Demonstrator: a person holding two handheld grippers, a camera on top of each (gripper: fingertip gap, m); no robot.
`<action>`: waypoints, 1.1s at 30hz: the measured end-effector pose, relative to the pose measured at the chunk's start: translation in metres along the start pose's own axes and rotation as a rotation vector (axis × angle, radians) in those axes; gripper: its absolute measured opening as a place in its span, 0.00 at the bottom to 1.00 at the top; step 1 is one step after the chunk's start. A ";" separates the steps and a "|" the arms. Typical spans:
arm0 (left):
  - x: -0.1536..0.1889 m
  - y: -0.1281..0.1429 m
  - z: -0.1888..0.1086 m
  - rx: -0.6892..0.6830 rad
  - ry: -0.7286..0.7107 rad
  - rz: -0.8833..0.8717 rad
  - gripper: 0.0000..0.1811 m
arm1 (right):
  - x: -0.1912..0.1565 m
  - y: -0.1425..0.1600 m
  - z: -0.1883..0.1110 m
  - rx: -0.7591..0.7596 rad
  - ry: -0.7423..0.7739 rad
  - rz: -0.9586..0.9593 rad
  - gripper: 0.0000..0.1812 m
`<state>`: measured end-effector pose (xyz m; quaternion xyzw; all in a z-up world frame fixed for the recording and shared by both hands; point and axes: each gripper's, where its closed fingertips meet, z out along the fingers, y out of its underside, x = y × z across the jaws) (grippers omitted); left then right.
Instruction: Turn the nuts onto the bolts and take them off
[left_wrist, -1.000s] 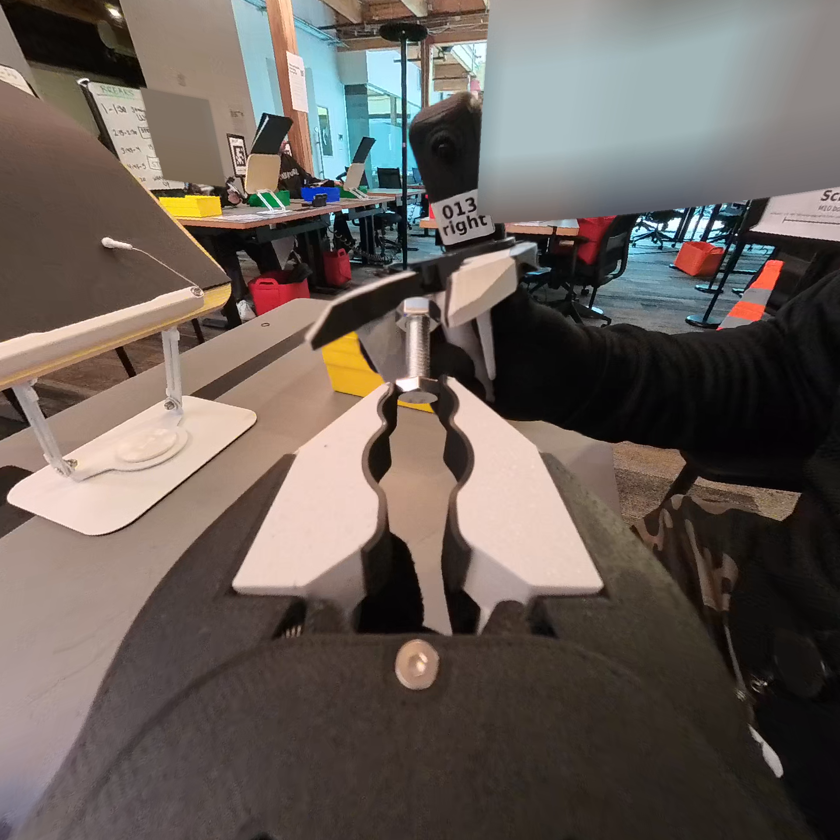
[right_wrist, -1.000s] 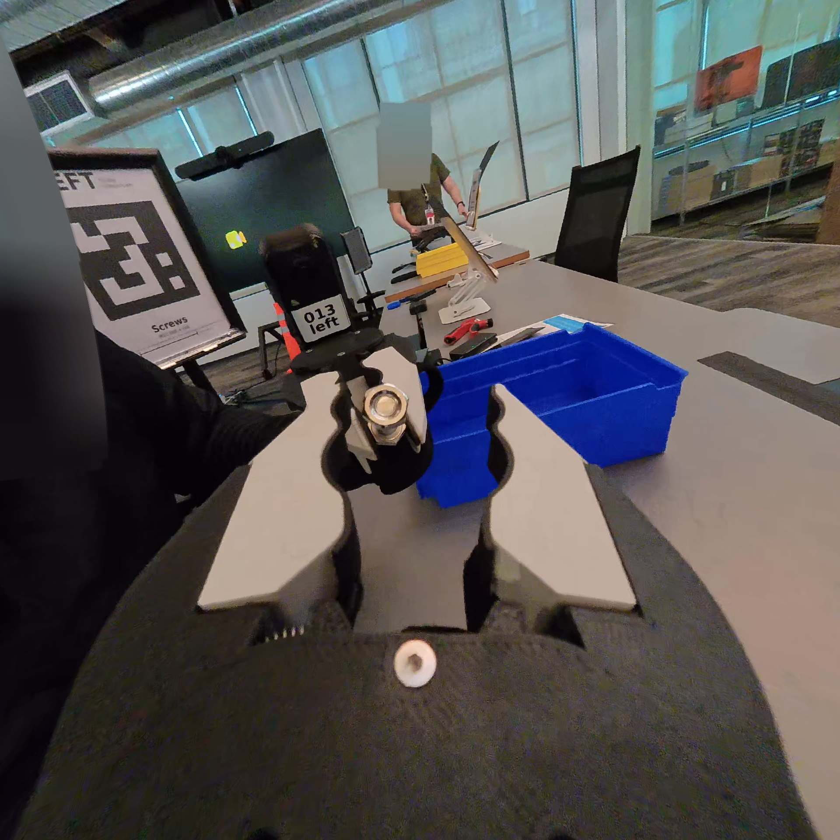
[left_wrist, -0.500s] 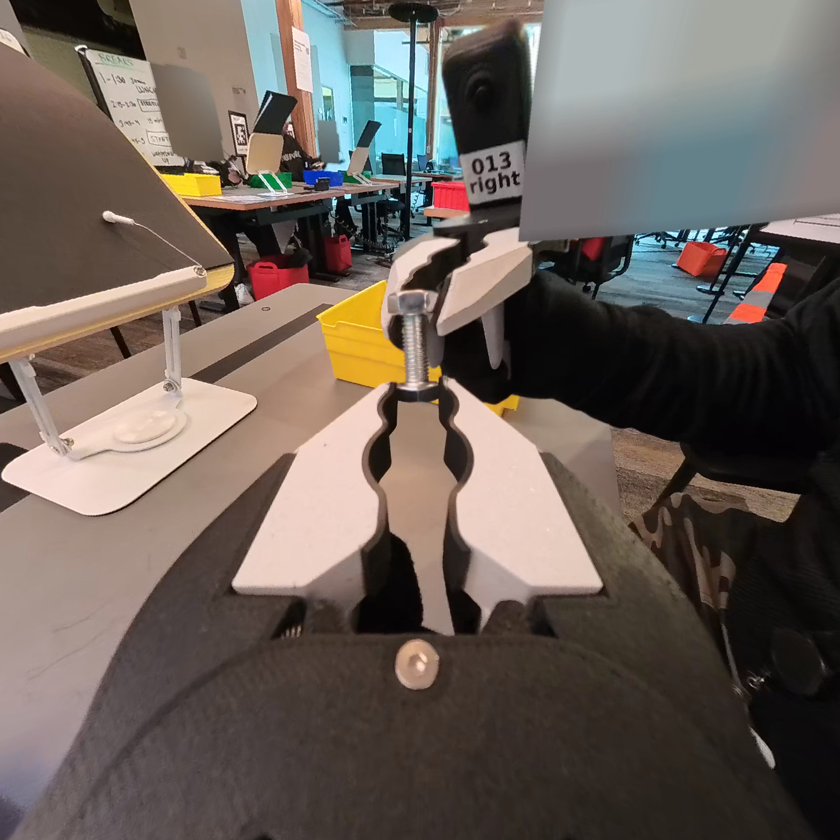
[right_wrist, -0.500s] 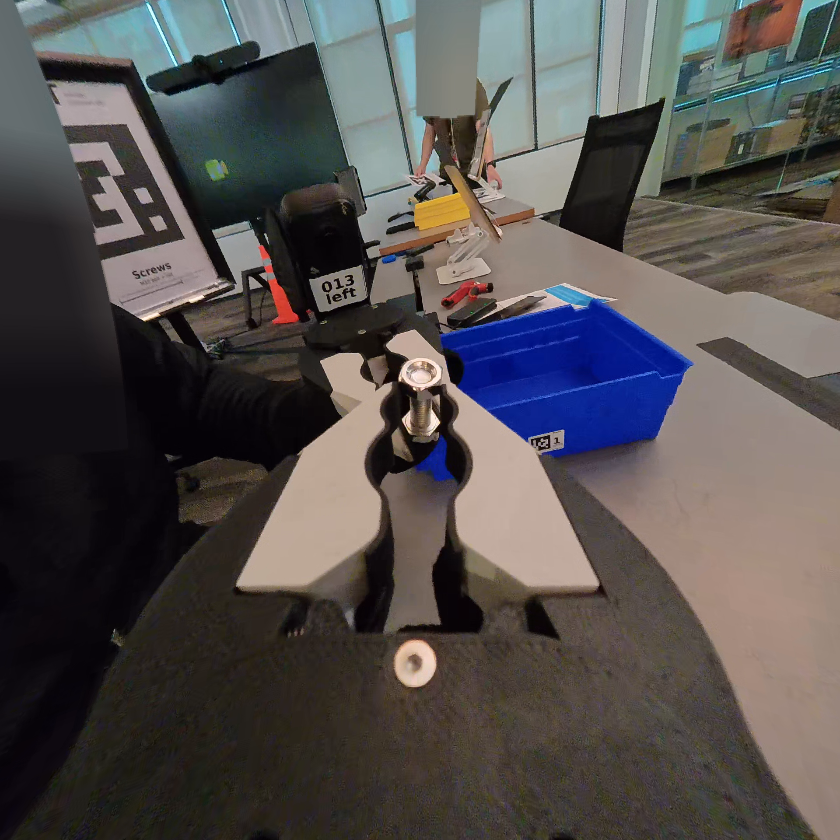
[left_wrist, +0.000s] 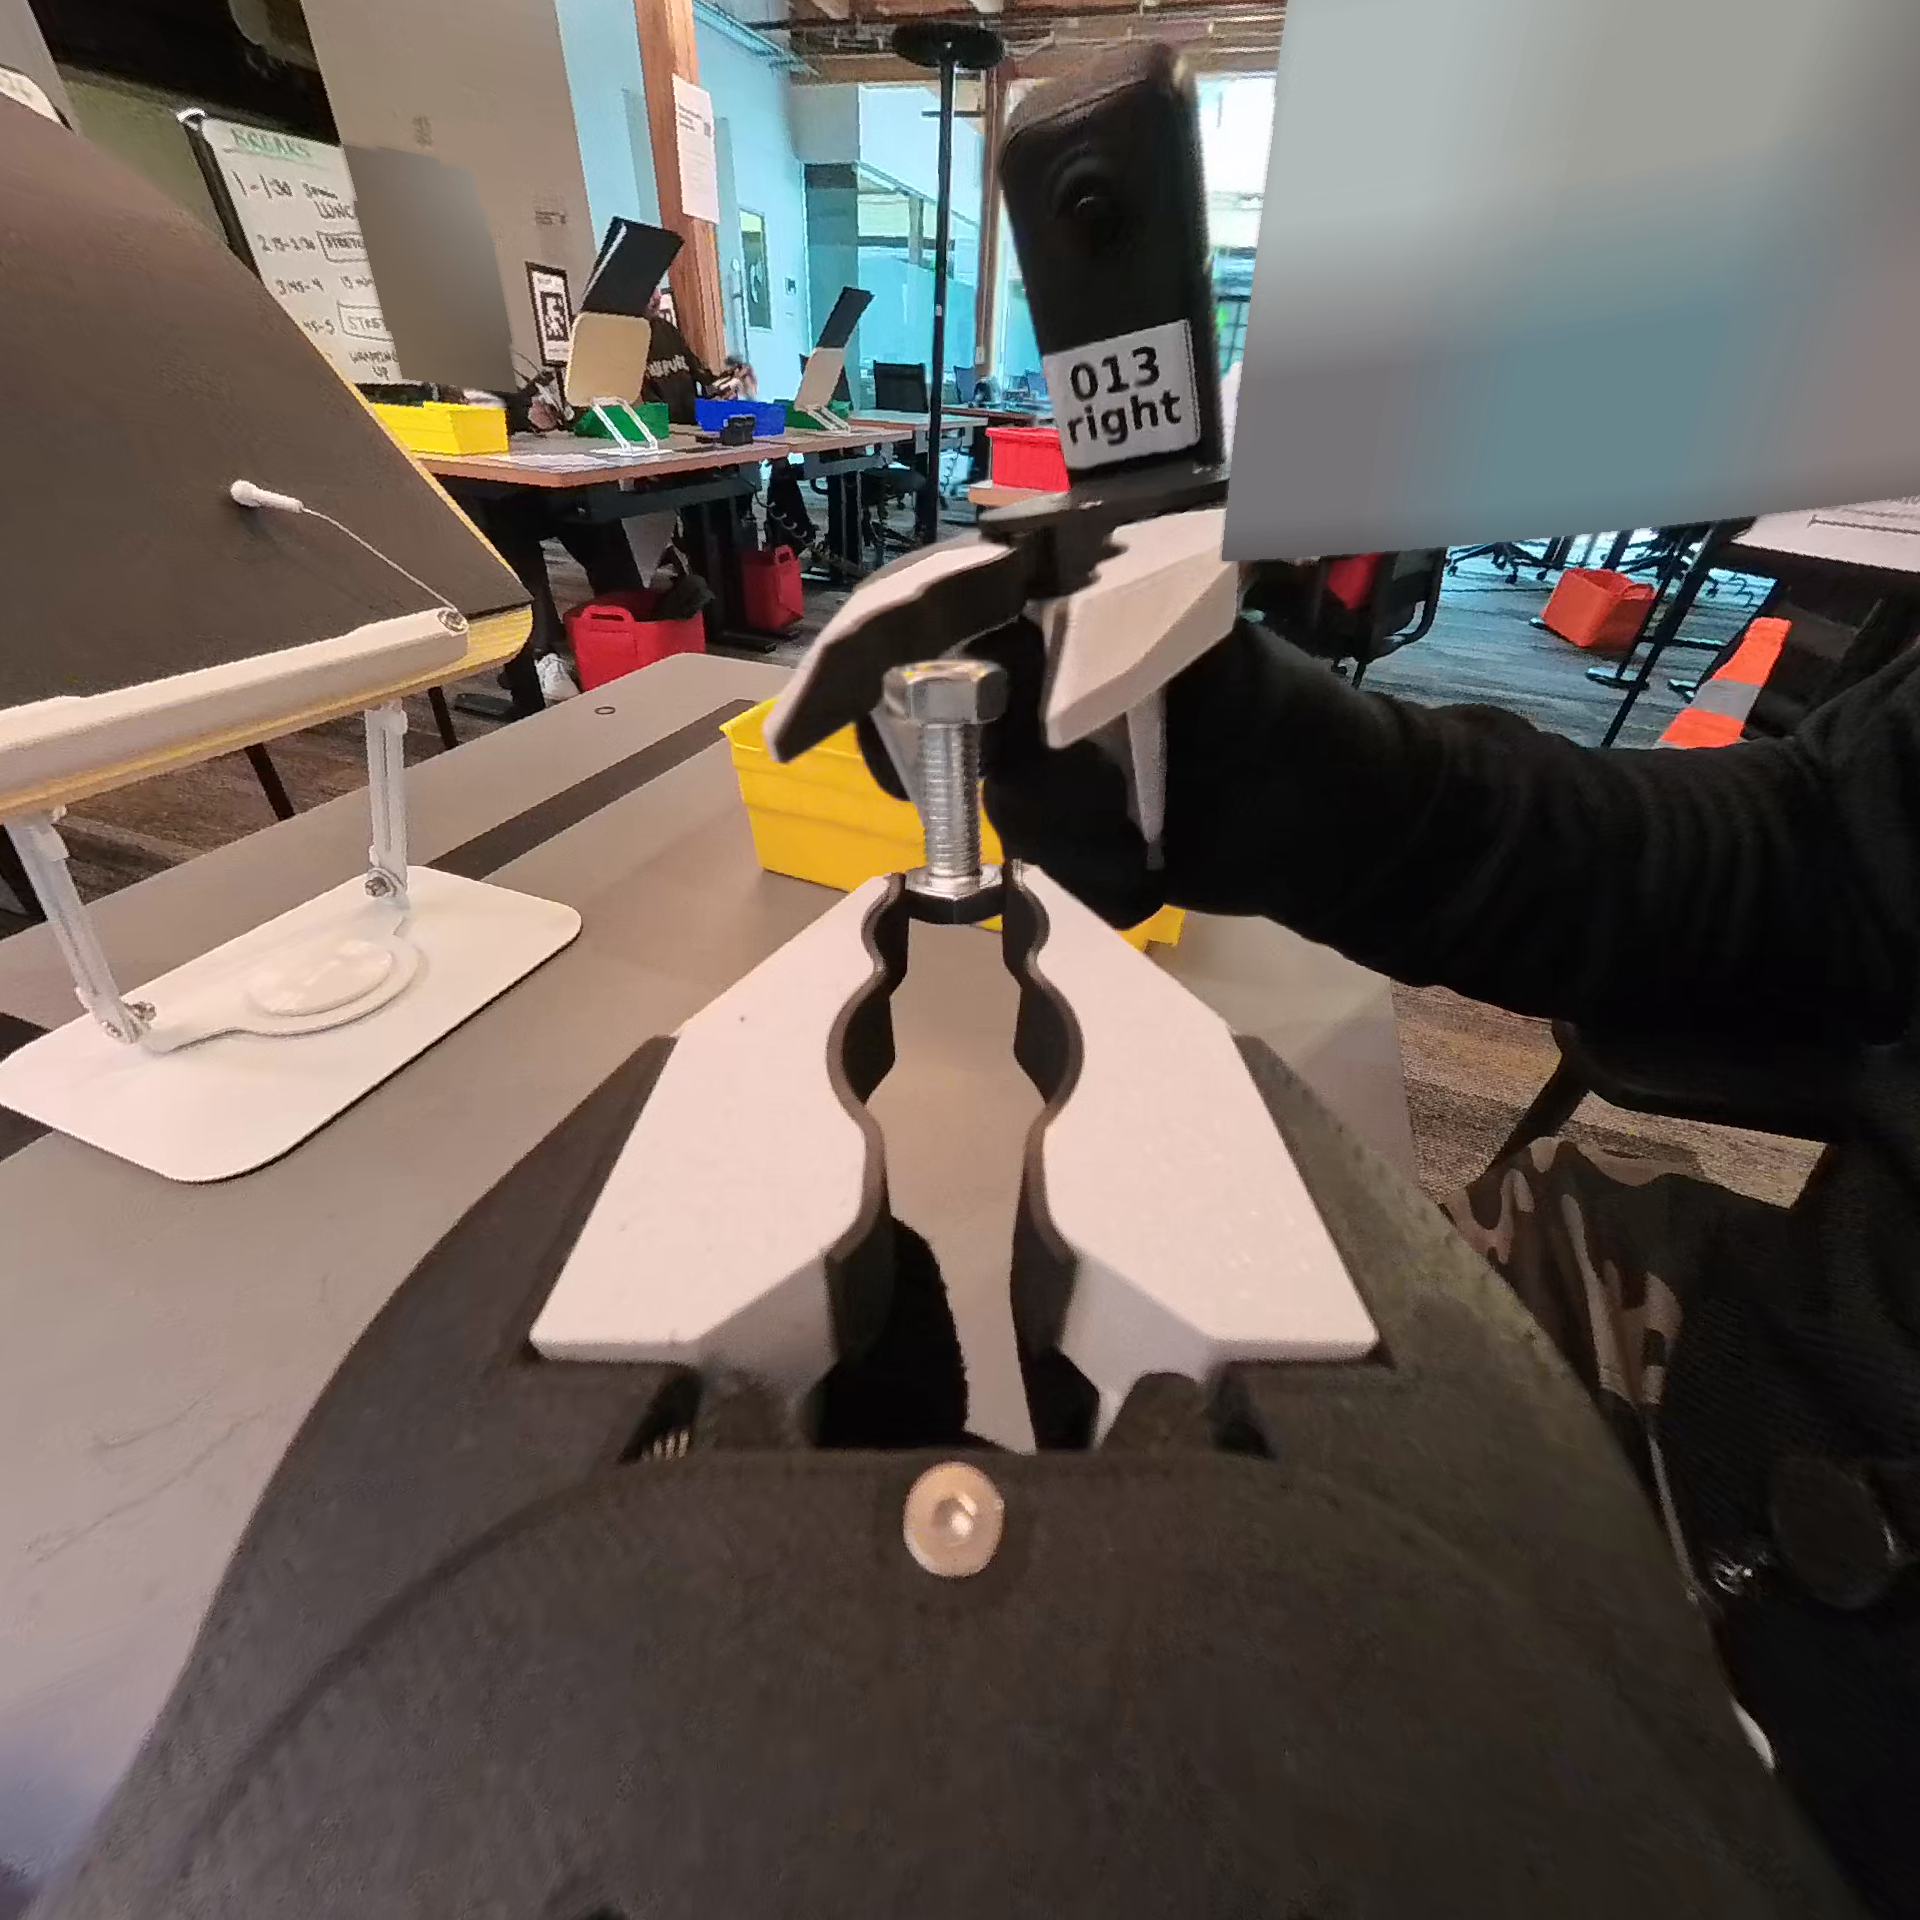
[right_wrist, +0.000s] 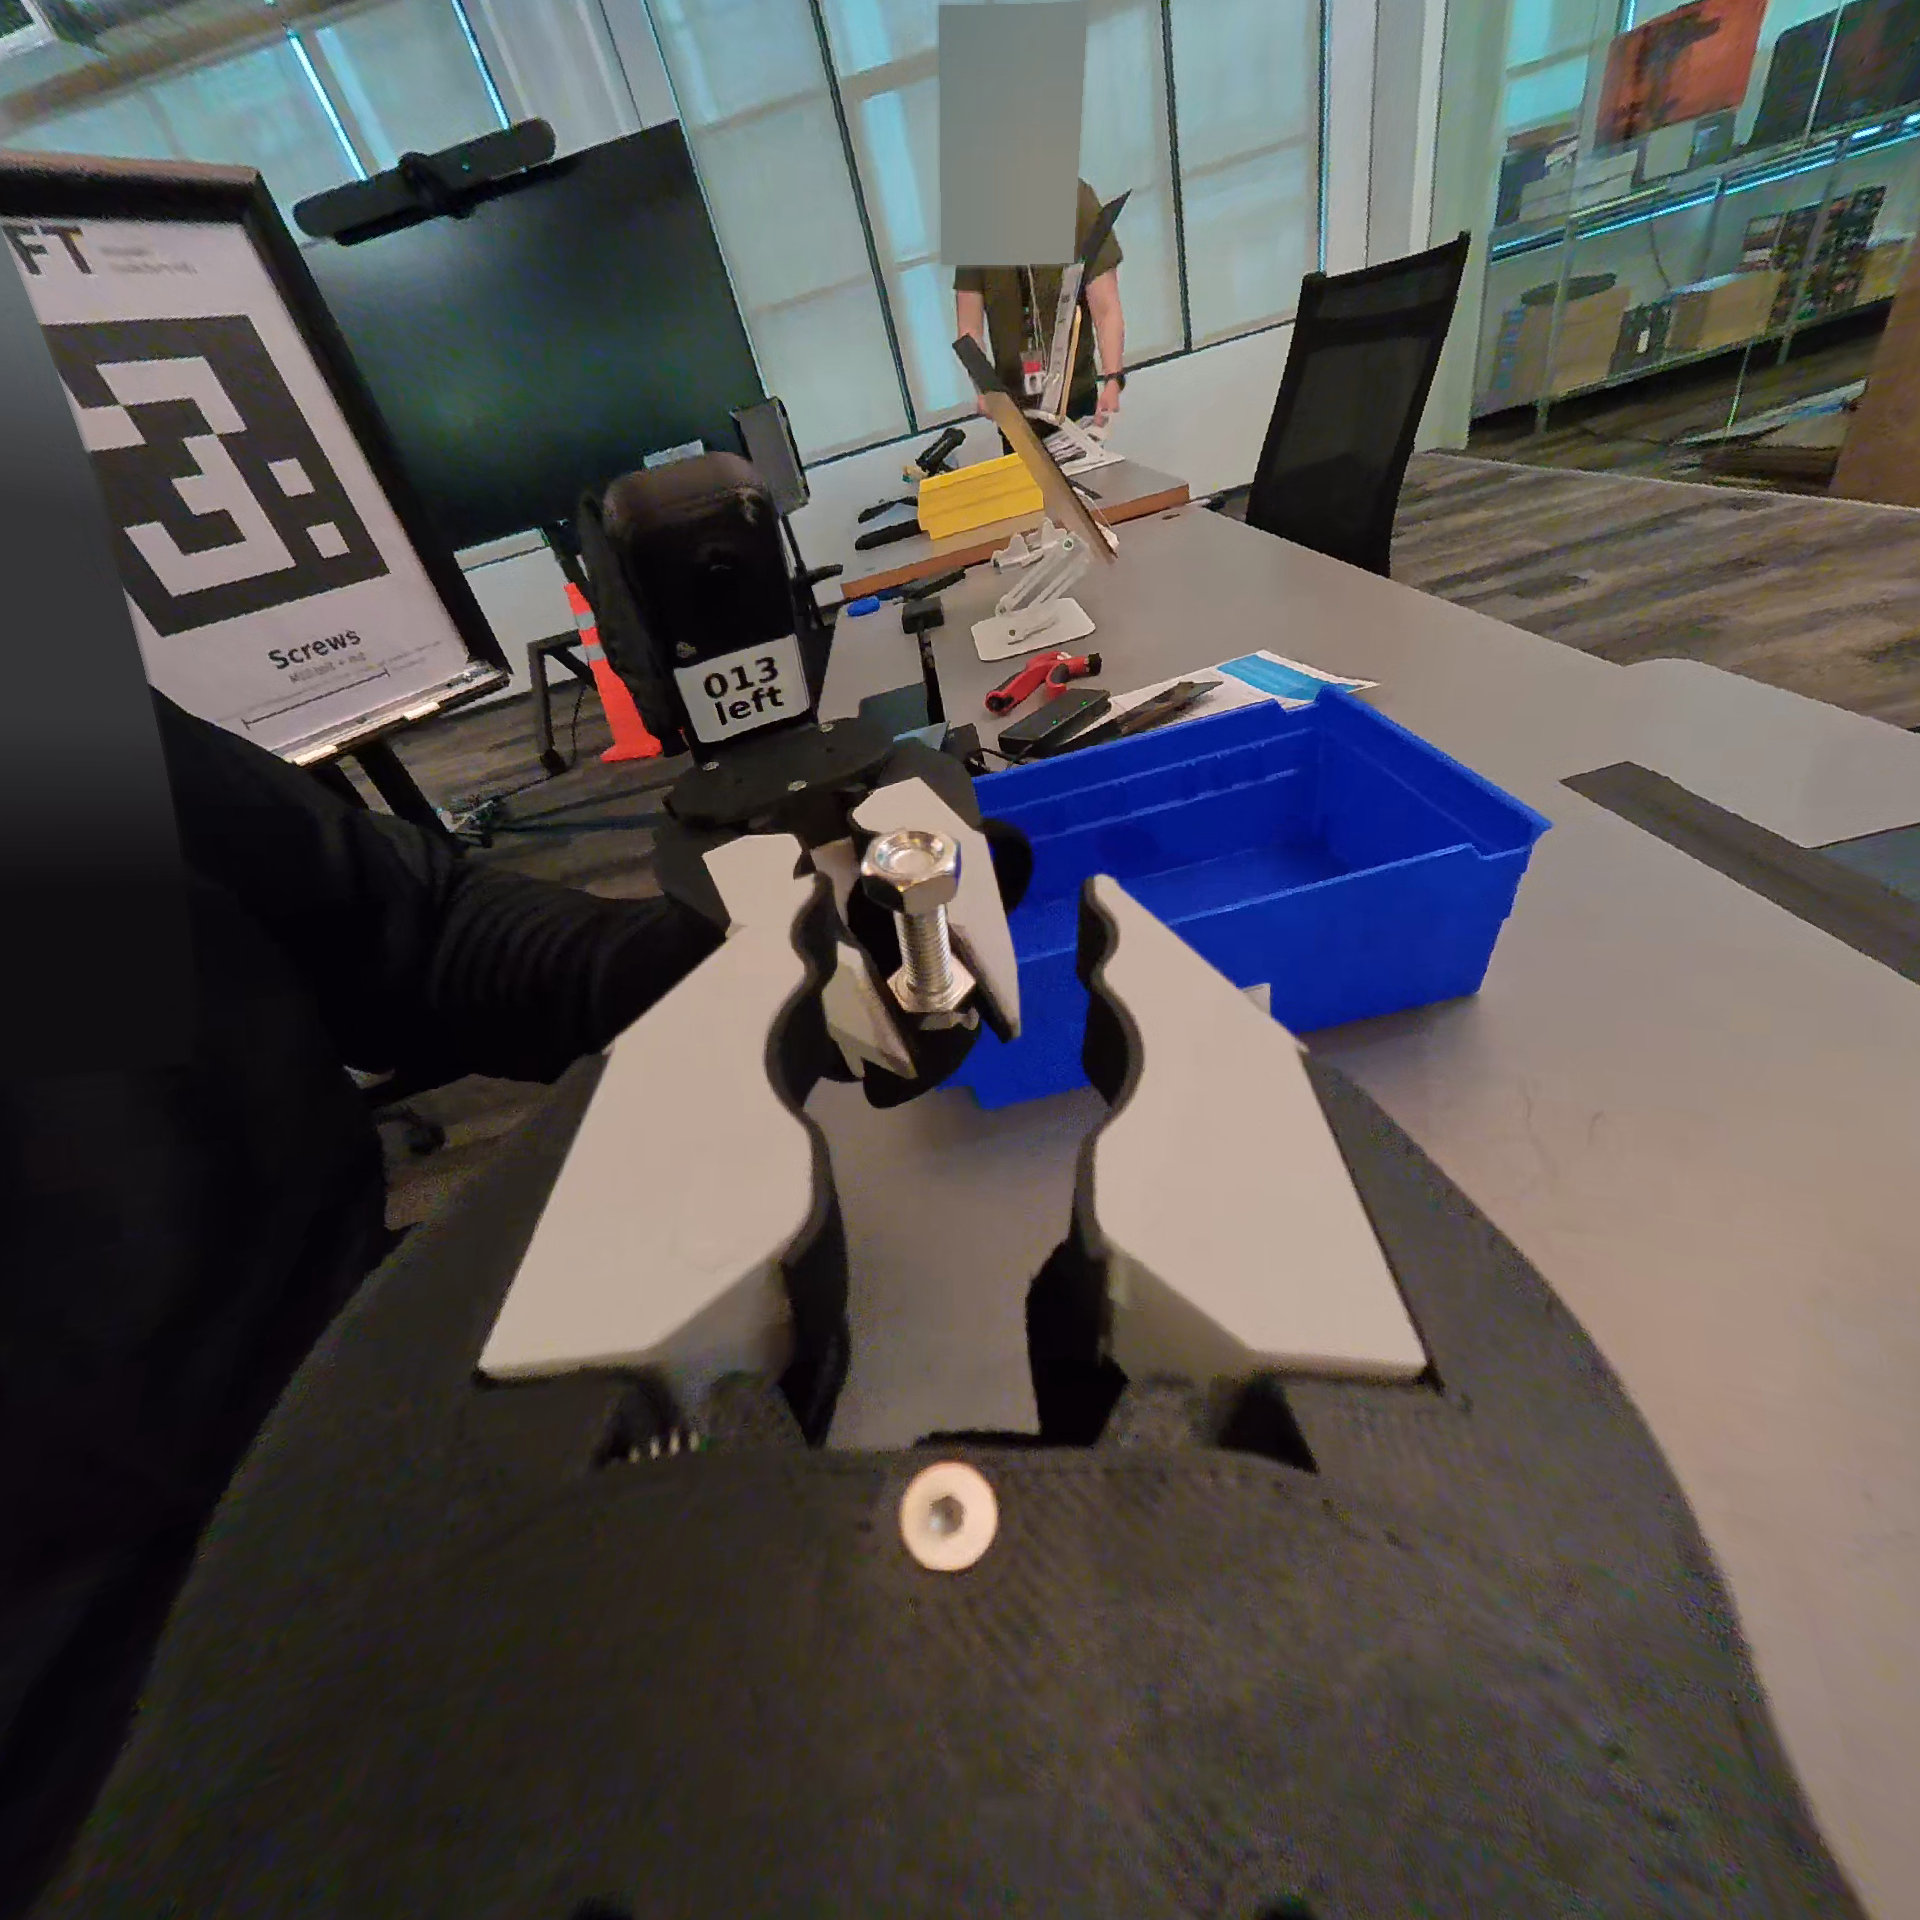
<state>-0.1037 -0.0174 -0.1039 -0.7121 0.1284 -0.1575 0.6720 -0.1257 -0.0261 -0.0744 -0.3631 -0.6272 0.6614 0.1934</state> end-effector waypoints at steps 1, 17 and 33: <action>0.001 -0.001 0.000 0.006 0.006 -0.003 0.09 | 0.001 0.000 0.000 0.006 -0.001 0.007 0.25; 0.007 -0.008 -0.003 0.044 0.044 -0.015 0.09 | -0.003 -0.006 0.001 0.031 -0.012 -0.014 0.27; 0.009 -0.008 -0.003 0.037 0.045 -0.007 0.09 | -0.001 -0.008 -0.003 0.063 -0.028 0.020 0.27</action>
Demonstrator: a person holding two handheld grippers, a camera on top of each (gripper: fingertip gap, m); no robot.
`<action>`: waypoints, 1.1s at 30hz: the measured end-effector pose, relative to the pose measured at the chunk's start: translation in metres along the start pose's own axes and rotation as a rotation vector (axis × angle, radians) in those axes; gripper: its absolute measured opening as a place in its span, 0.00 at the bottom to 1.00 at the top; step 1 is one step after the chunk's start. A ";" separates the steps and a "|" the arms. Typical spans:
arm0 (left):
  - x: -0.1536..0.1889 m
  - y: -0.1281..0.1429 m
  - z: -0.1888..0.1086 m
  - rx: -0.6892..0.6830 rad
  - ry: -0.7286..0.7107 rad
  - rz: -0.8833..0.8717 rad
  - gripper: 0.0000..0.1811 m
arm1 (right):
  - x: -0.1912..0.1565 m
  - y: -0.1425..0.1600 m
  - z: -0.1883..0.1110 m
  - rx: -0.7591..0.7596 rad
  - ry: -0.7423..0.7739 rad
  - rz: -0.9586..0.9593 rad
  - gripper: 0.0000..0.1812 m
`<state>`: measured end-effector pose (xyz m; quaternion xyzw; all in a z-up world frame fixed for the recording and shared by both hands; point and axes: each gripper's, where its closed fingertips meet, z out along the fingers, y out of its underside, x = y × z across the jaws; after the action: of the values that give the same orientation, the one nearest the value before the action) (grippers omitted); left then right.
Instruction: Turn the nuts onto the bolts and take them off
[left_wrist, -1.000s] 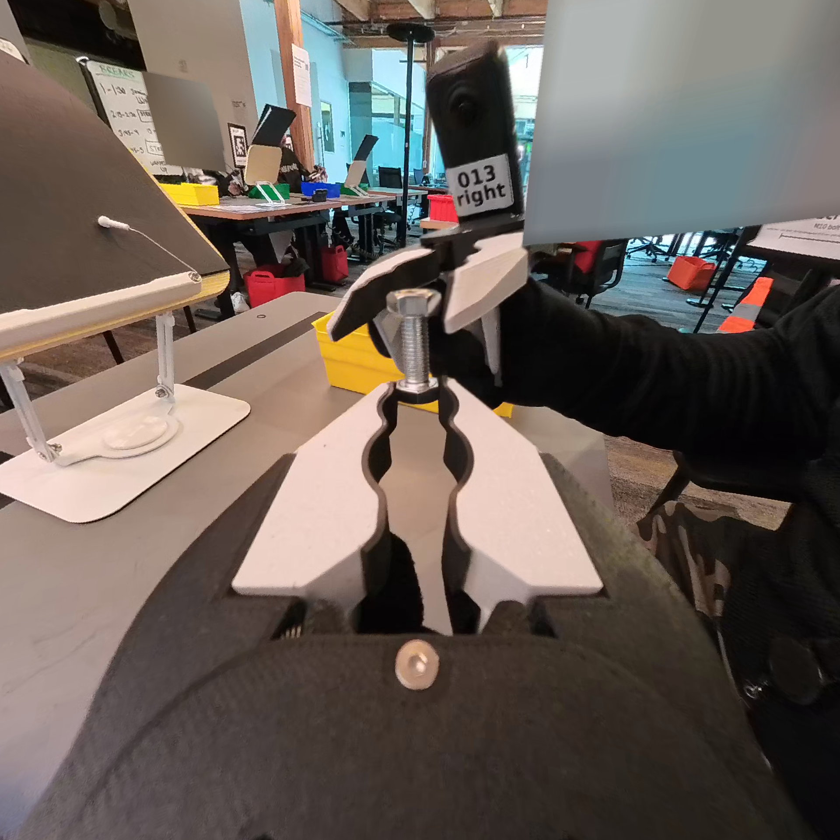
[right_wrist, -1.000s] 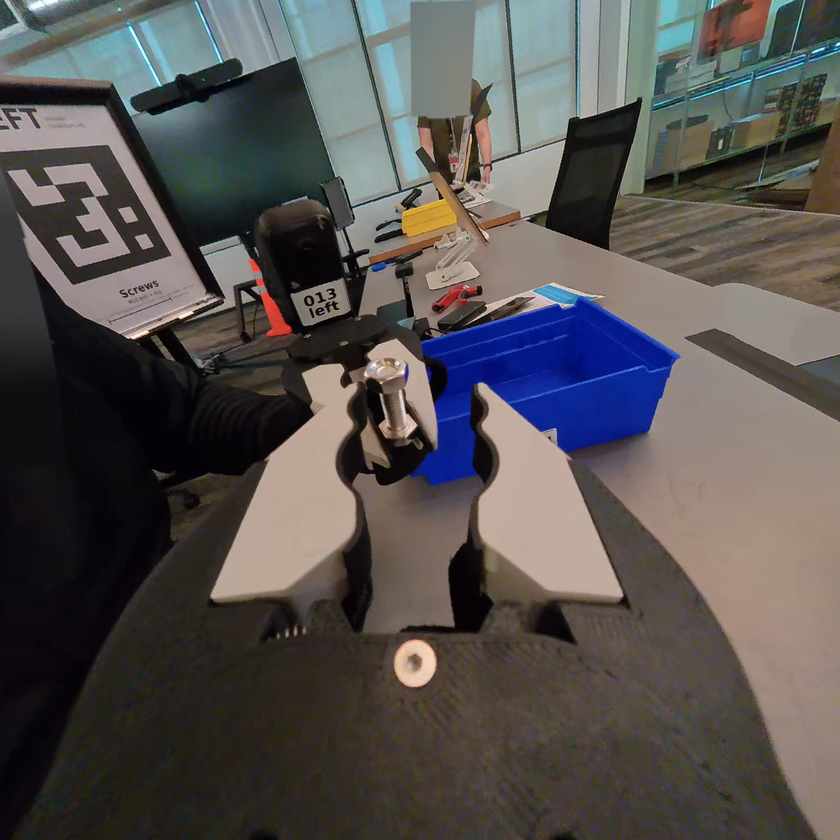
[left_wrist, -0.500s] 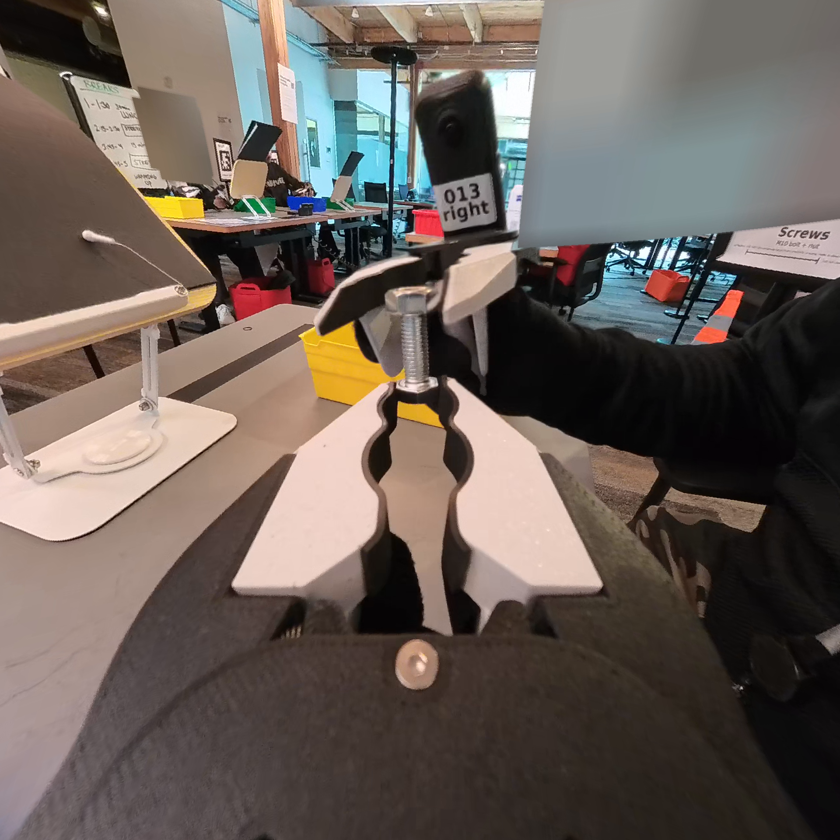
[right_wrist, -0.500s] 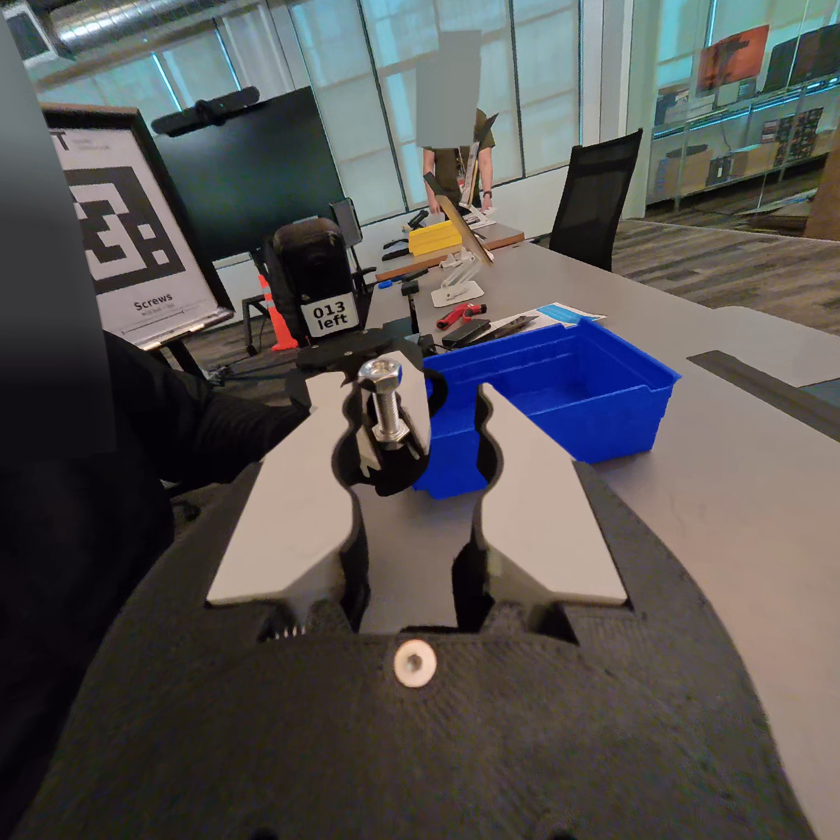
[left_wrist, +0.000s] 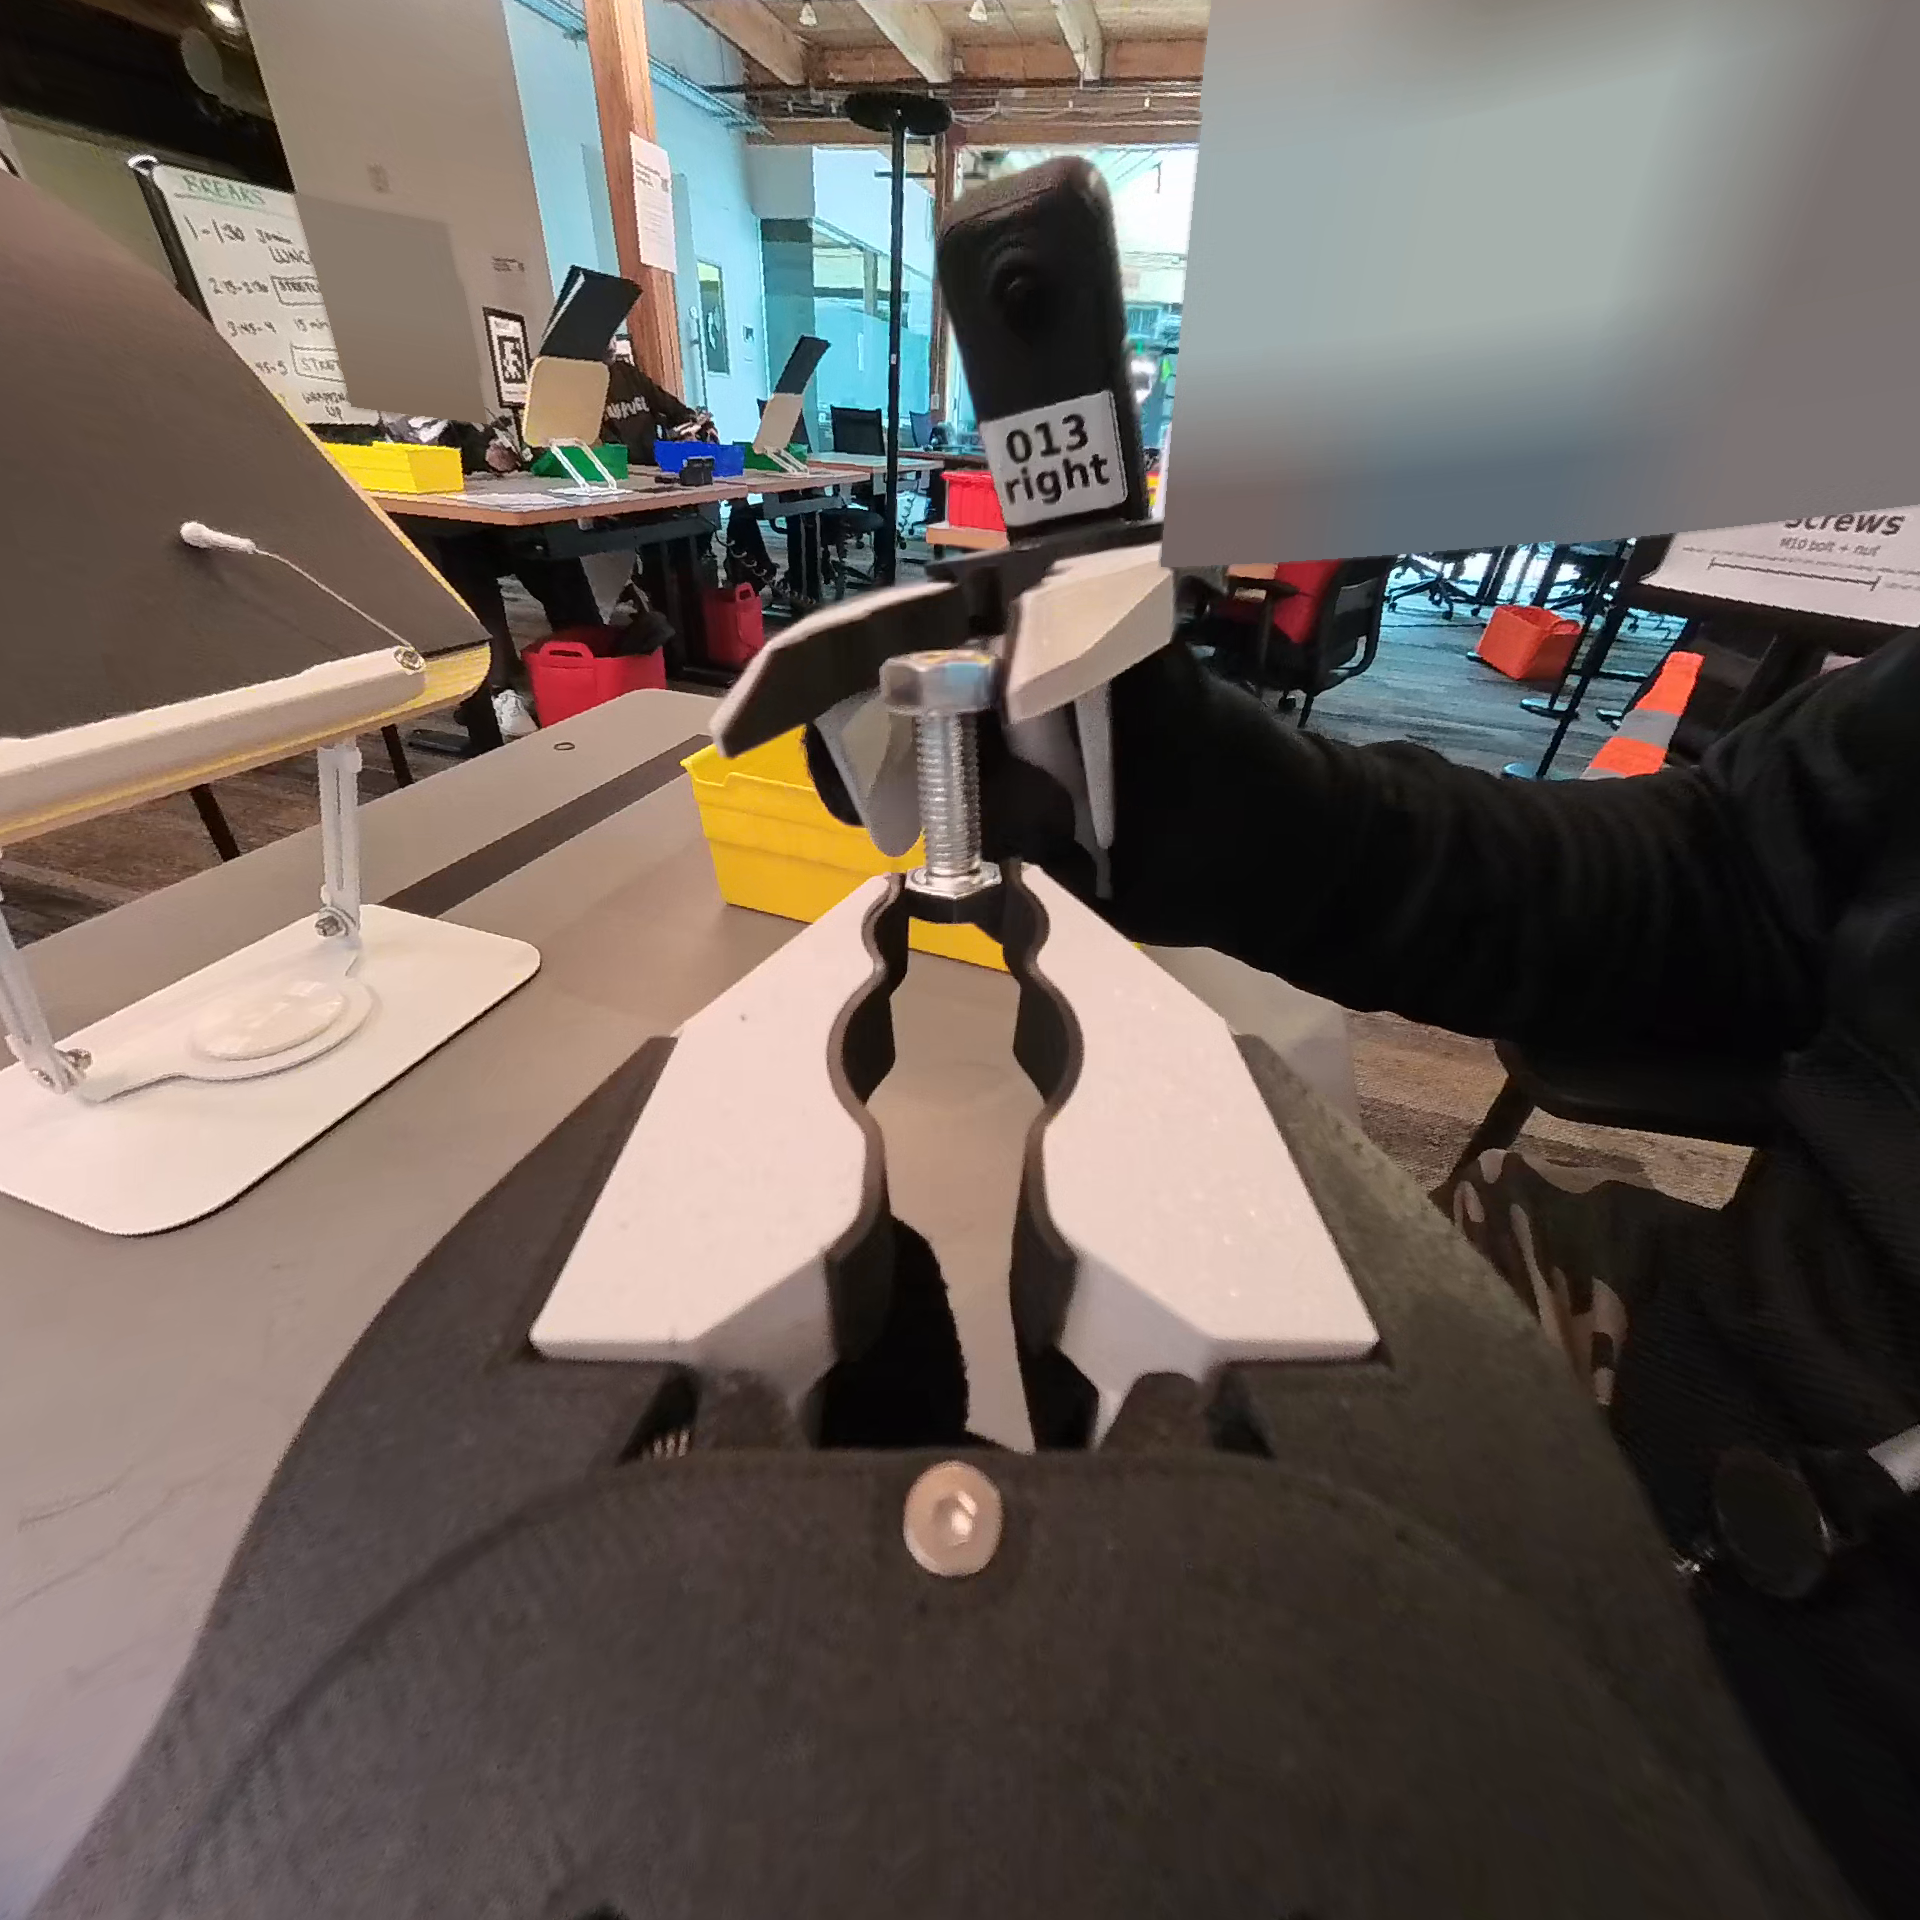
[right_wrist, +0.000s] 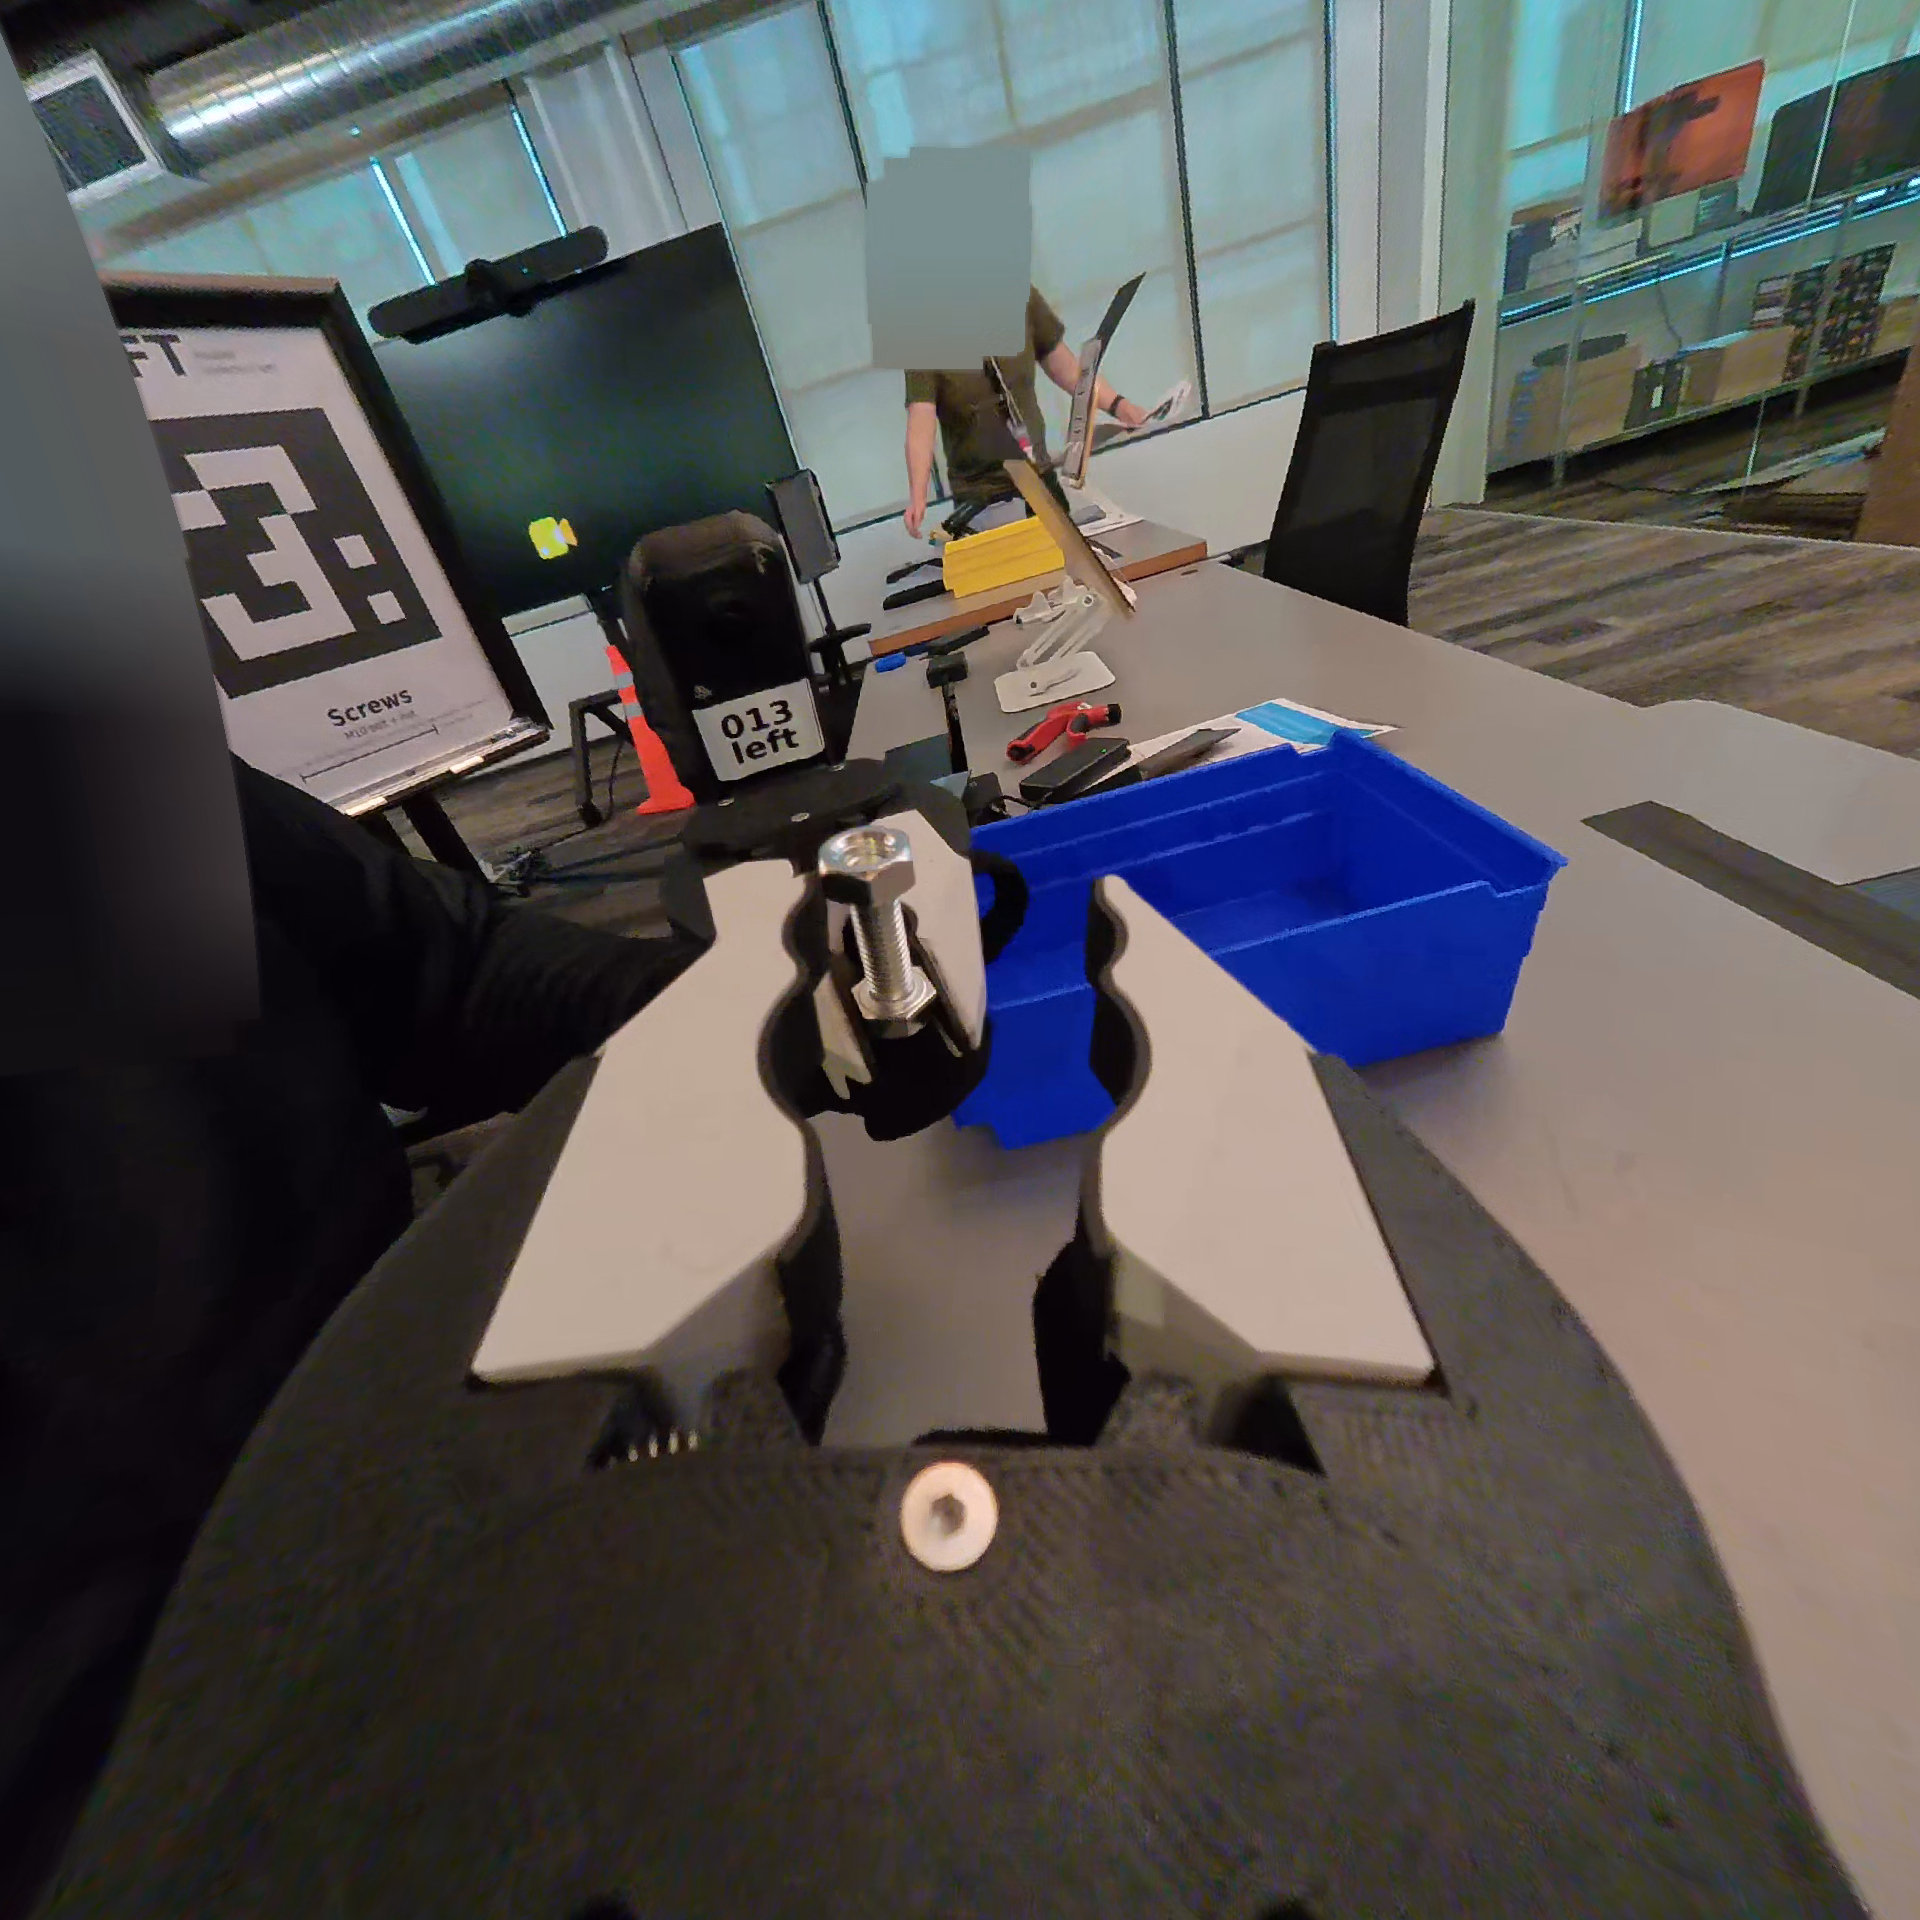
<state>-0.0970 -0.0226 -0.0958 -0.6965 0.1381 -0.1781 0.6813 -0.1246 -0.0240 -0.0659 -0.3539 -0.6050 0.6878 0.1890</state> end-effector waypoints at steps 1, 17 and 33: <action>0.000 -0.001 -0.001 0.003 -0.001 0.000 0.09 | 0.002 0.000 -0.002 0.005 0.003 0.007 0.27; -0.003 0.000 -0.001 -0.009 -0.016 0.017 0.09 | 0.004 0.000 -0.006 0.007 0.012 0.018 0.25; -0.032 0.020 -0.004 -0.182 -0.229 0.192 0.09 | 0.013 0.014 -0.007 -0.123 0.124 0.041 0.24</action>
<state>-0.1270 -0.0132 -0.1179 -0.7548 0.1410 -0.0185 0.6404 -0.1261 -0.0122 -0.0828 -0.4190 -0.6260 0.6297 0.1896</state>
